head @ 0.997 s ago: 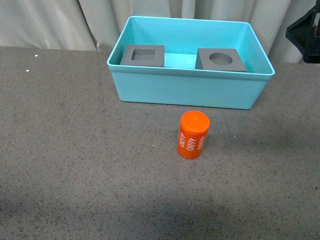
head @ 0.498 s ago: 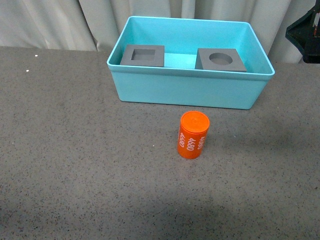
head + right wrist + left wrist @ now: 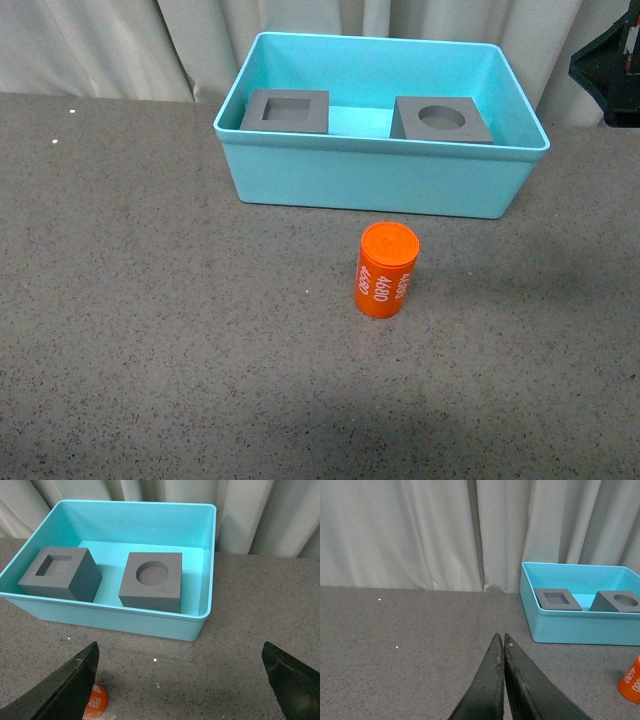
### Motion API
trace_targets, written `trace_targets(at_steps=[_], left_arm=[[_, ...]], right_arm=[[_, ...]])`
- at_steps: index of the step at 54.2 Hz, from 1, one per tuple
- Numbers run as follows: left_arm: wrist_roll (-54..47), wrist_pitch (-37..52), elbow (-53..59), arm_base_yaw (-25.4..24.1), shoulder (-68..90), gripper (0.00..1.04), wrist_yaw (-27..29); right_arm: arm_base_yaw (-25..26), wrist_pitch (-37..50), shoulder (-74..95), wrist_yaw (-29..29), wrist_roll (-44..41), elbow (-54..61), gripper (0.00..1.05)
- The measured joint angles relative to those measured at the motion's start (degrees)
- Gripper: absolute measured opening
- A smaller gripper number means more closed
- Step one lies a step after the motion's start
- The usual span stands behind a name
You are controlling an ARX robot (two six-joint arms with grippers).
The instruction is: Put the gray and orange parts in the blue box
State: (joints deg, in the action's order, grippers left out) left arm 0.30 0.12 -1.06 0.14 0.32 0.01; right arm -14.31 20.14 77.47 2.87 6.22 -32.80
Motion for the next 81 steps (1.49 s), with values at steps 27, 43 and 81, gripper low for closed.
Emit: trace_targets(at_steps=[27, 43, 81], left_arm=[[-0.02, -0.09, 0.00, 0.00, -0.09, 0.96, 0.02], [-0.07, -0.09, 0.00, 0.00, -0.09, 0.98, 0.02], [-0.07, -0.09, 0.00, 0.00, -0.09, 0.98, 0.02]], right_arm=[[-9.44, -10.84, 11.47, -4.28, -16.96, -8.70, 0.95], [-11.89, -22.18, 24.81, -6.27, -15.85, -18.49, 0.95], [-14.73, -28.09, 36.09, -6.21, -11.93, -28.87, 0.81]])
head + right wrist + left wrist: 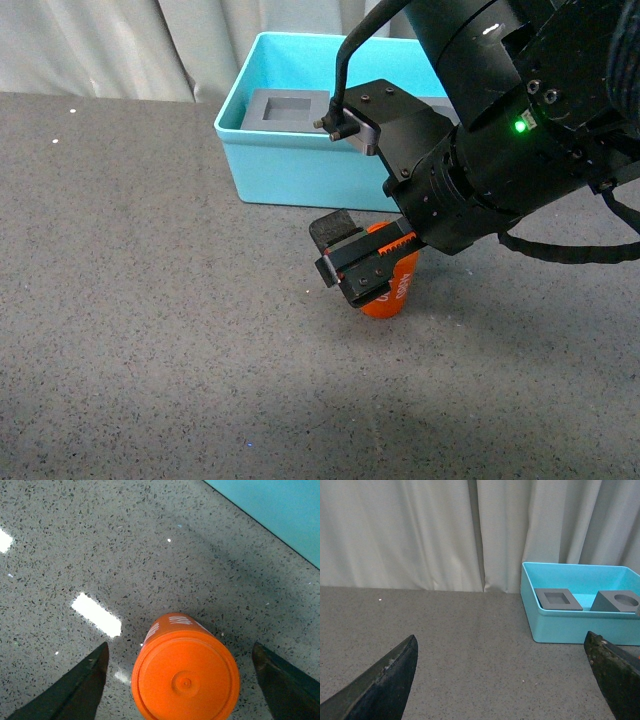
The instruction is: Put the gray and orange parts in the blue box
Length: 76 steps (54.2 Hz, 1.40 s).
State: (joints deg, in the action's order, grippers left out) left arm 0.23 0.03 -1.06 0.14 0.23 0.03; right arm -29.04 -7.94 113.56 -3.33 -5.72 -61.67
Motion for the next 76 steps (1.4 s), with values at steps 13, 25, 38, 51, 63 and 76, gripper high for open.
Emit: trace_targets(at_steps=[13, 25, 38, 51, 63, 76], left_arm=[[0.00, 0.00, 0.00, 0.00, 0.00, 0.98, 0.00], [0.00, 0.00, 0.00, 0.00, 0.00, 0.98, 0.00], [0.00, 0.00, 0.00, 0.00, 0.00, 0.98, 0.00], [0.00, 0.00, 0.00, 0.00, 0.00, 0.98, 0.00], [0.00, 0.00, 0.00, 0.00, 0.00, 0.98, 0.00], [0.00, 0.00, 0.00, 0.00, 0.00, 0.98, -0.02]], right_arm=[[-0.20, -0.42, 0.50, 0.94, 0.59, -0.92, 0.45], [0.81, -1.44, -2.12, 0.92, 1.68, -0.85, 0.45], [3.28, -1.55, -11.30, 0.35, 4.11, -6.32, 0.45], [6.05, -1.57, -4.15, 0.37, 5.66, -19.50, 0.45], [6.71, -4.44, 5.95, 0.28, 5.97, -28.26, 0.45], [6.69, -7.78, 13.51, 0.28, 6.08, -36.48, 0.45]])
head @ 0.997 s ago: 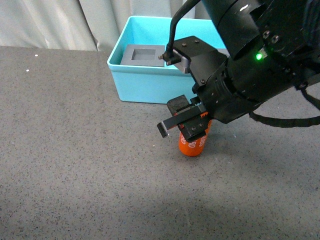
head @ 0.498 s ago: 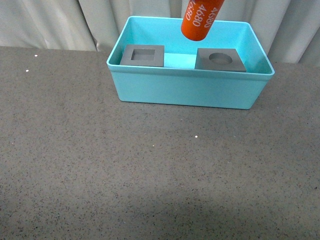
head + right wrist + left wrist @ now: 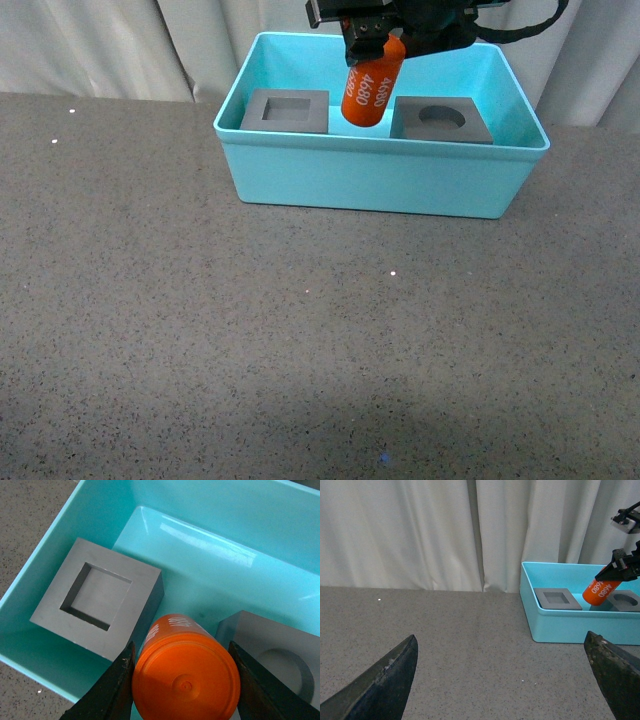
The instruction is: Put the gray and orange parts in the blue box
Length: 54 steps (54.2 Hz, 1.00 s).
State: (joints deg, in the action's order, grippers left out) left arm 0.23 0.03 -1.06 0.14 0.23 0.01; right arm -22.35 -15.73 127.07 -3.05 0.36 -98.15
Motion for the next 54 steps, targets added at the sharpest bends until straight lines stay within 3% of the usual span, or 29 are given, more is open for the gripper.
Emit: trace_targets(at_steps=[27, 51, 54], left_arm=[[0.00, 0.00, 0.00, 0.00, 0.00, 0.98, 0.00], [0.00, 0.00, 0.00, 0.00, 0.00, 0.98, 0.02], [0.00, 0.00, 0.00, 0.00, 0.00, 0.98, 0.02]], right_arm=[[0.00, -6.67, 10.69, 0.50, -0.04, -10.75, 0.45], [-0.09, -7.76, 12.87, 1.97, -0.09, -11.54, 0.45], [-0.07, -7.63, 12.87, 2.43, -0.07, -11.52, 0.55]])
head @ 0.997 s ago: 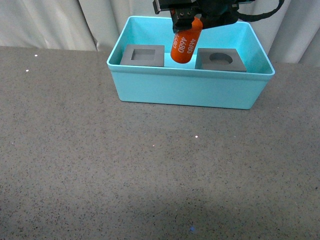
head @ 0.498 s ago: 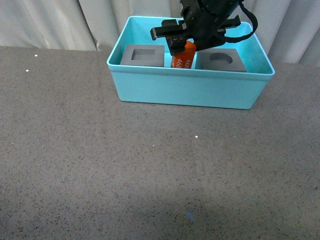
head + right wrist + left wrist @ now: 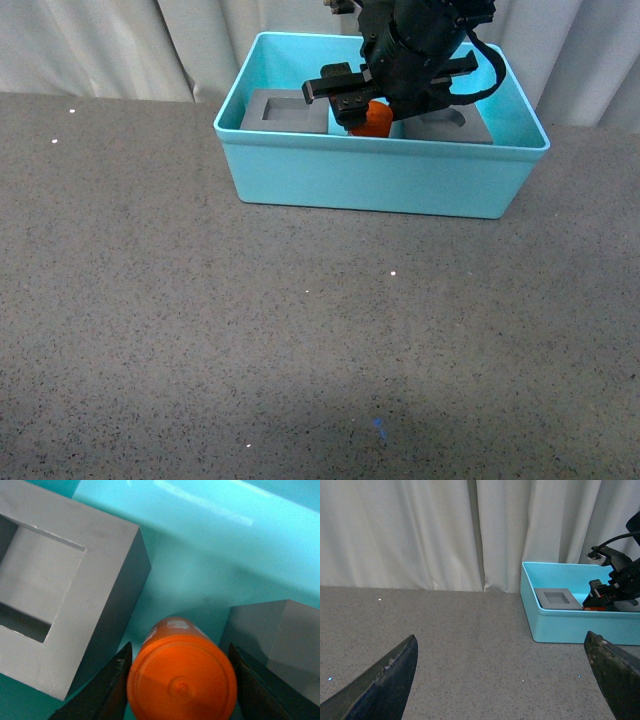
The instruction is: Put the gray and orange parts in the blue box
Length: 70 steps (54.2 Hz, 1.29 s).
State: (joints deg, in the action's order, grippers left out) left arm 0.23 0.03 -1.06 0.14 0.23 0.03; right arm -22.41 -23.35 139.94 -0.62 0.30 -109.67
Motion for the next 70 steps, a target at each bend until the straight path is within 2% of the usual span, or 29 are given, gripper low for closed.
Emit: trace_targets(at_steps=[6, 12, 23, 36, 47, 50, 52, 56, 60, 67, 70], left_arm=[[0.00, 0.00, 0.00, 0.00, 0.00, 0.98, -0.02], [0.00, 0.00, 0.00, 0.00, 0.00, 0.98, 0.00], [0.00, 0.00, 0.00, 0.00, 0.00, 0.98, 0.00], [0.00, 0.00, 0.00, 0.00, 0.00, 0.98, 0.00], [0.00, 0.00, 0.00, 0.00, 0.00, 0.98, 0.00], [0.00, 0.00, 0.00, 0.00, 0.00, 0.98, 0.00], [0.00, 0.00, 0.00, 0.00, 0.00, 0.98, 0.00], [0.00, 0.00, 0.00, 0.00, -0.02, 0.98, 0.00], [0.00, 0.00, 0.00, 0.00, 0.00, 0.98, 0.00], [0.00, 0.00, 0.00, 0.00, -0.02, 0.98, 0.00], [0.00, 0.00, 0.00, 0.00, -0.02, 0.98, 0.00]], right_arm=[[0.04, 2.32, -0.83, -0.42, 0.90, 1.51, 0.79], [0.48, 6.56, -4.00, -1.99, 3.15, 5.95, 0.97], [1.90, 17.27, -16.70, 0.24, 6.12, 18.60, 0.95], [3.82, 32.61, -36.98, 9.84, 5.14, 41.11, 0.95], [7.17, 34.95, -48.65, 17.90, 1.75, 56.81, 0.95], [8.15, 39.54, -51.93, 21.00, -0.92, 62.49, 0.95], [8.85, 45.20, -52.74, 20.13, -1.05, 65.61, 0.92], [10.71, 64.46, -54.86, 12.98, -0.90, 74.97, 0.78], [11.78, 74.58, -57.20, 10.99, -0.90, 81.20, 0.66], [13.40, 78.44, -62.20, 9.44, -0.90, 87.19, 0.46], [14.36, 78.55, -64.87, 8.59, -0.90, 90.20, 0.33]])
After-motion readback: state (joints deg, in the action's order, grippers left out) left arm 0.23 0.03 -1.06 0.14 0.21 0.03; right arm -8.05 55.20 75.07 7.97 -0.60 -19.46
